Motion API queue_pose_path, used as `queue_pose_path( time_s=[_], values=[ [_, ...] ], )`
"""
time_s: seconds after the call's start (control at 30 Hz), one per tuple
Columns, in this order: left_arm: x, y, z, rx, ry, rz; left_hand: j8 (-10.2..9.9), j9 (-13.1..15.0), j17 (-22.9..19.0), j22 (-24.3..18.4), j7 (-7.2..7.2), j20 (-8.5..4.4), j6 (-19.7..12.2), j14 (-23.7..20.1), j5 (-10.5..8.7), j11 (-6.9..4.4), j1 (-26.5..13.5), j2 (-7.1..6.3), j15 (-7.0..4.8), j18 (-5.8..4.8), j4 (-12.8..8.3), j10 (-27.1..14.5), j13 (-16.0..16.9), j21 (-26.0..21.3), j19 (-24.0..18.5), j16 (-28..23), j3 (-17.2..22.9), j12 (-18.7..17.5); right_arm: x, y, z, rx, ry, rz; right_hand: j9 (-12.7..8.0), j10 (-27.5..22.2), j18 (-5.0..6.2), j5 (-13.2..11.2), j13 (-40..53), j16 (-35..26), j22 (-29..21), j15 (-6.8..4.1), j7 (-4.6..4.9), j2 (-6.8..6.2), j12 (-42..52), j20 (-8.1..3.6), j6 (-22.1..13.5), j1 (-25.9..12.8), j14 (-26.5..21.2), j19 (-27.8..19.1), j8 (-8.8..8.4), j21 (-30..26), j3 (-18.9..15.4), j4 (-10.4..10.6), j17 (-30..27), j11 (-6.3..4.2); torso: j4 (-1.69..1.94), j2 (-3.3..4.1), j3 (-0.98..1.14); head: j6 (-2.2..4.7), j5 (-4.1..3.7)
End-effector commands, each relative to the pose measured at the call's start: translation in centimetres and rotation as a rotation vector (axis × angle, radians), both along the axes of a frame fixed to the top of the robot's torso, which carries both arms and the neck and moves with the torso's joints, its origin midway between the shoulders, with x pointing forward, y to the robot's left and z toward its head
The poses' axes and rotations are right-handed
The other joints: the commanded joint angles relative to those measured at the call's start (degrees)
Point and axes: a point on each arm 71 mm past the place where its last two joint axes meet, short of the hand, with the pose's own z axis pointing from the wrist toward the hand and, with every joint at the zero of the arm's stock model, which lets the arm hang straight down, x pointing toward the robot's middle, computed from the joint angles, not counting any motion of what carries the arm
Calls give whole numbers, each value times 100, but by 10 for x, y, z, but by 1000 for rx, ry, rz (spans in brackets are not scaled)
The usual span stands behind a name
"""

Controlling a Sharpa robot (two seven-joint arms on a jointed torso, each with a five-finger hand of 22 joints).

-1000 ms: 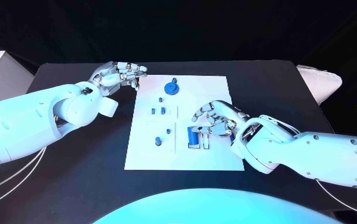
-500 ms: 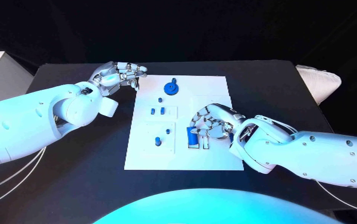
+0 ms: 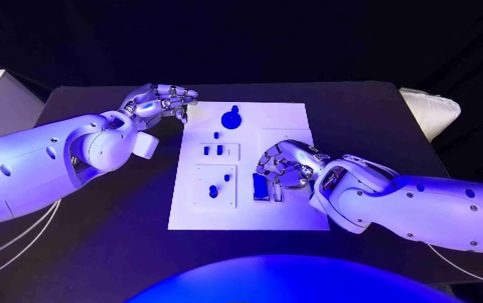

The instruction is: Assemble the parts on the task board

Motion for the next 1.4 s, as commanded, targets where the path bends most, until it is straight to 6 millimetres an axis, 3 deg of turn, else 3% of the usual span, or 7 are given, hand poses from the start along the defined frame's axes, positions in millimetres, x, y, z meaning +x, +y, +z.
queue_pose_path(
  time_s=[0.03,0.27,0.57,0.77,0.93,1.13,1.4],
  values=[
    [0,-1,0,-8,2,-14,21,-3,-8,-6,-9,6,-26,-37,14,-13,9,39,8,45,10,-34,-8,-20,46,-12,15,20,-2,-4,-9,-60,38,-5,13,250,-31,-17,1125,37,1197,36,-10,-3,16,-39,-49,-93,573,254,41,1,143,-94,1443,7,-2,0,2,0,6],
    [0,-2,0,-6,4,-14,21,-3,-8,-6,-9,6,-26,-37,14,-13,9,39,8,45,10,-34,-8,-20,46,-12,15,20,-1,-4,-10,-68,29,-13,32,228,-29,-18,1100,37,1194,35,-10,-83,-29,-40,-81,-179,573,252,79,-12,219,-189,1444,5,-2,3,2,0,10],
    [0,-2,-1,-5,6,-13,22,-5,-9,-7,-6,4,-31,-38,13,-12,16,44,7,45,9,-38,-9,-20,49,-12,20,22,-1,-4,-15,-122,51,13,66,167,-8,-22,1040,20,1164,47,5,-309,-139,-34,-145,-307,564,216,143,-137,209,-388,1410,21,-1,1,5,0,15],
    [0,-1,-1,-4,7,-12,22,-5,-10,-7,-5,4,-32,-38,13,-11,14,45,8,45,11,-39,-9,-21,50,-12,20,22,-2,-4,-16,-148,55,34,51,150,-2,-13,1023,16,1154,63,22,-215,-169,-19,-193,-609,563,202,140,-180,179,-224,1405,38,2,3,9,0,15],
    [0,-1,-1,-3,8,-10,24,-7,-10,-8,0,4,-35,-37,11,-7,2,54,10,44,26,-42,-10,-23,52,-12,18,24,0,-7,-13,-116,24,13,36,180,-16,29,1053,32,1176,59,12,-138,-118,-16,-179,-692,570,229,148,-97,265,-191,1435,30,-2,1,5,0,16],
    [0,-1,-2,-3,9,-11,26,-9,-11,-11,2,5,-40,-37,11,-4,-14,69,14,42,47,-46,-12,-27,54,-11,18,27,1,-8,-10,-83,-5,-8,34,173,-16,32,1045,33,1176,59,11,-134,-131,-16,-179,-699,571,230,148,-97,277,-192,1437,28,-1,-1,6,0,13],
    [0,-1,-2,-2,11,-10,28,-11,-12,-14,4,7,-45,-36,11,-2,-28,83,16,41,67,-51,-13,-31,56,-10,18,29,2,-11,-8,-50,-23,-32,-24,67,7,25,940,-11,1142,89,63,-326,-317,4,-281,-884,549,194,87,-236,313,-205,1355,71,0,5,5,0,12]
  ],
)
